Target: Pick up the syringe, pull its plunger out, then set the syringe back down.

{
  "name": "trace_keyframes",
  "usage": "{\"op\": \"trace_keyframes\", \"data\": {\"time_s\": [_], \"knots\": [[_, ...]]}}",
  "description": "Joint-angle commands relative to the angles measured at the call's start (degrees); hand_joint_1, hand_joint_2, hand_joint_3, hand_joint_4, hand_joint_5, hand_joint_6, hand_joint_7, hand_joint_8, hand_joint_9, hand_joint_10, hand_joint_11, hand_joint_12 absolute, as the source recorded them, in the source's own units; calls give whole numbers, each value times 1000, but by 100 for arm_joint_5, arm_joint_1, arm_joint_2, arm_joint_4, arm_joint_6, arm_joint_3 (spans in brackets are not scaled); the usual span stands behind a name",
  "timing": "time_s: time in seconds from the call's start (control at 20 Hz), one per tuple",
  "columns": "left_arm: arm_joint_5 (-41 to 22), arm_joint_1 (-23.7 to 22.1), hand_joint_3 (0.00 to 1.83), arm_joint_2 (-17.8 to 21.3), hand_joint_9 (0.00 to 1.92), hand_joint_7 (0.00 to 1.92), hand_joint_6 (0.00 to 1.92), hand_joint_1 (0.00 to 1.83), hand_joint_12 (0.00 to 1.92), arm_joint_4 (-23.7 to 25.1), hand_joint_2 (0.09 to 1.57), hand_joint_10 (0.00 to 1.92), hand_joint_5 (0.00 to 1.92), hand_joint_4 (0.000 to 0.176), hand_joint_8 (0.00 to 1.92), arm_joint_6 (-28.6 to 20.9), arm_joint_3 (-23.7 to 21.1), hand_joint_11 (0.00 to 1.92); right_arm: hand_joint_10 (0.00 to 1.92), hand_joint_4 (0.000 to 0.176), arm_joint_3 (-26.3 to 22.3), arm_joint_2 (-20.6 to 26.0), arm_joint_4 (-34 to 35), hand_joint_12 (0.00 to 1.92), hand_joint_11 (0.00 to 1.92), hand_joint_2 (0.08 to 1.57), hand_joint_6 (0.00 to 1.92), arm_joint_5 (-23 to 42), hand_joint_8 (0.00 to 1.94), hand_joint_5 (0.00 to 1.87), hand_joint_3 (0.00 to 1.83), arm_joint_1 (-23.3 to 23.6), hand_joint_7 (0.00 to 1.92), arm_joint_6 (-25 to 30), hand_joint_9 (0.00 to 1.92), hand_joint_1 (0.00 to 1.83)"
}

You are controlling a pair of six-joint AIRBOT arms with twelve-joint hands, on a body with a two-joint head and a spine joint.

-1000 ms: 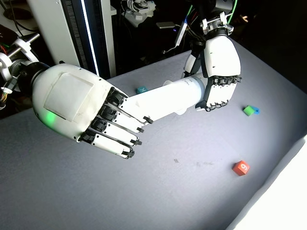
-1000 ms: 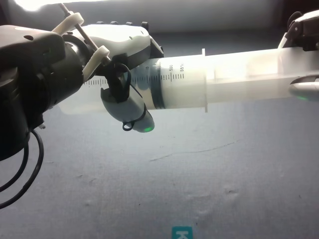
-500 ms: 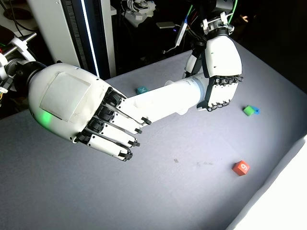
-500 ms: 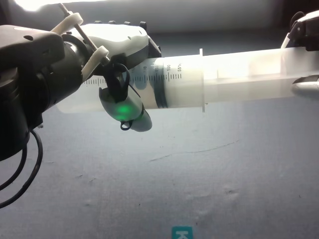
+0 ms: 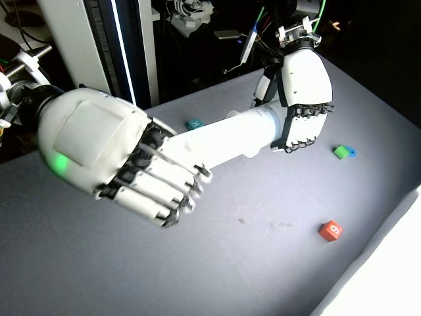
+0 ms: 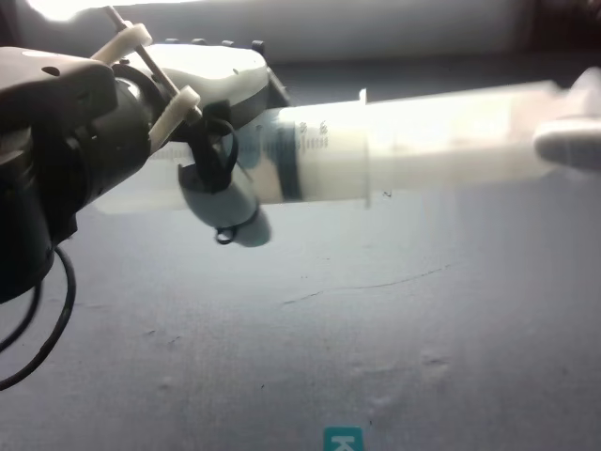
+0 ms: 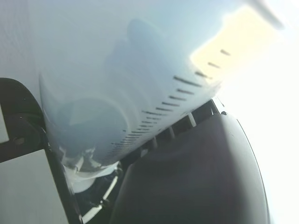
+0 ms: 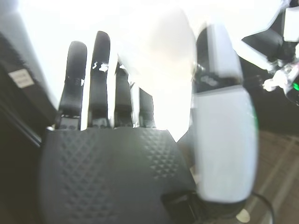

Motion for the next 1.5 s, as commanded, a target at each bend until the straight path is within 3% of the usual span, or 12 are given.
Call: {"op": "trace_keyframes", "data": {"time_s": [0.0,0.3,0.6,1.45], "knots": [[30,-60,0,22,839,1008,1164,1366,1198,349,1123,1226,927,0,837,-31,18,689,0,0,10,28,-162,0,0,762,0,696,0,0,0,59,0,40,0,531],[37,-56,0,22,849,1027,1121,1370,1235,372,1115,1217,949,0,824,-31,52,683,0,0,-3,12,-299,0,0,801,0,678,0,0,0,5,0,38,0,611],[215,17,0,24,866,1059,1113,1372,1219,415,1107,1194,953,0,765,-114,250,699,0,0,-7,4,-299,0,0,839,0,688,0,0,12,-2,0,40,0,565],[211,1321,0,-79,840,1018,1147,1367,1285,2198,1121,1245,930,0,826,-2508,861,669,0,0,-7,-32,-359,0,0,907,0,686,0,0,13,-19,0,38,0,607]]}}
